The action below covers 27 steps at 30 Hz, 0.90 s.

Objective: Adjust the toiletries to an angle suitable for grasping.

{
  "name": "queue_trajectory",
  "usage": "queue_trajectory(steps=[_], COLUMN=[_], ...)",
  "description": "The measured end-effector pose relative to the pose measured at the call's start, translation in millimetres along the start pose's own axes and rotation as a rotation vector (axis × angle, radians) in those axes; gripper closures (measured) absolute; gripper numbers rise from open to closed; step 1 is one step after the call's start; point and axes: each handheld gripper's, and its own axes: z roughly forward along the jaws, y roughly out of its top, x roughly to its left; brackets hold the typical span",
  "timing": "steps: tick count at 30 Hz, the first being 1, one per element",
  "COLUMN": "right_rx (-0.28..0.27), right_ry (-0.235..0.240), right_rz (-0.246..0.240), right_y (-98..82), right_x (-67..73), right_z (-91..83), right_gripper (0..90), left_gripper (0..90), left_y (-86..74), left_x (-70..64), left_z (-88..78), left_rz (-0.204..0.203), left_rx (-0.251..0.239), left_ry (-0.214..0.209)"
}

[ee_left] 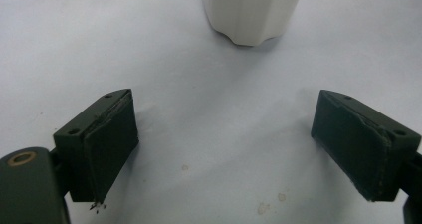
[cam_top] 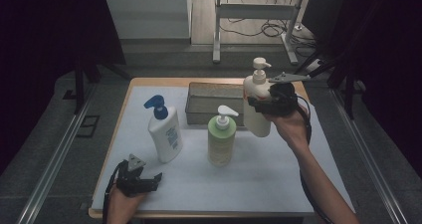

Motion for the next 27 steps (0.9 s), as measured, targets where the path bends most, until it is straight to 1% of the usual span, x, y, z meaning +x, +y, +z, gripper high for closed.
queue_trajectory(steps=[5,13,20,23,27], right_rx=[-0.008,-0.022,-0.025,-0.027,-0.029], right_ry=[-0.005,-0.016,-0.023,-0.018,-0.017], right_rz=[0.001,0.007,0.013,0.02,0.017], right_y=[5.0,18.2,26.8,29.5,31.5], right_x=[0.3,-1.4,-2.8,-4.1,-4.1], right_z=[6.2,19.3,34.4,41.7,51.5], right_gripper=[37.0,37.0,37.0,37.0,37.0], left_gripper=[10.7,10.7,10.7,10.7,10.6], left_y=[0.0,0.0,0.0,0.0,0.0], left_x=[0.0,0.0,0.1,0.1,0.0], left_z=[0.0,0.0,0.1,0.1,0.0], left_rz=[0.001,-0.001,-0.001,-0.001,-0.002], left_rx=[0.0,0.0,-0.001,0.0,0.001], left_ry=[0.0,0.001,0.0,0.0,0.0])
